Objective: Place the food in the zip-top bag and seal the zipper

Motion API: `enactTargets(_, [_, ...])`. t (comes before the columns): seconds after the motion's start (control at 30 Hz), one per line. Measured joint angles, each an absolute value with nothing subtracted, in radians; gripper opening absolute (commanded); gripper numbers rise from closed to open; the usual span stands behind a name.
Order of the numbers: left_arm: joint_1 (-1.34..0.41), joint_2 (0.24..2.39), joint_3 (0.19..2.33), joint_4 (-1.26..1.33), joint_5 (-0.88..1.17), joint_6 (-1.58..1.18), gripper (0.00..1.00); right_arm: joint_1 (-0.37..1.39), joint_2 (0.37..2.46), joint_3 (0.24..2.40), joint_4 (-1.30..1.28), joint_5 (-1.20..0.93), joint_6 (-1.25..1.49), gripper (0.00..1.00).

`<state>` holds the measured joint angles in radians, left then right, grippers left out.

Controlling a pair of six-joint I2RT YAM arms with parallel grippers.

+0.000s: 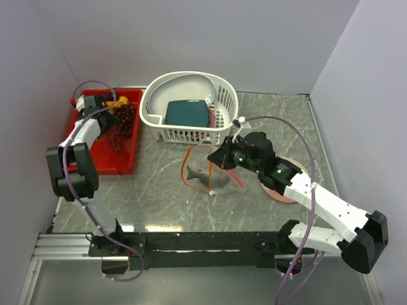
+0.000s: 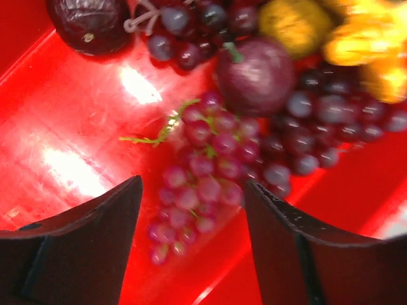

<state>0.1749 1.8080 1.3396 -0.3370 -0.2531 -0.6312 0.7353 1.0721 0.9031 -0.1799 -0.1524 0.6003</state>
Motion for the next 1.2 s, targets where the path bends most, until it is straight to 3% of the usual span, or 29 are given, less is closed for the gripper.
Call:
enactTargets(0.47, [0.316,1.854,1.244,-0.298,-0.201,-0.815,0.48,0.707,1.084,0.877,-0.165,-0.23,0.601,0.0])
enactTargets(1.2, [0.309,1.964,1.304,-0.286,-0.266,-1.017,0.43,0.706,1.091,0.875,-0.149,-0.259,0.601,0.0])
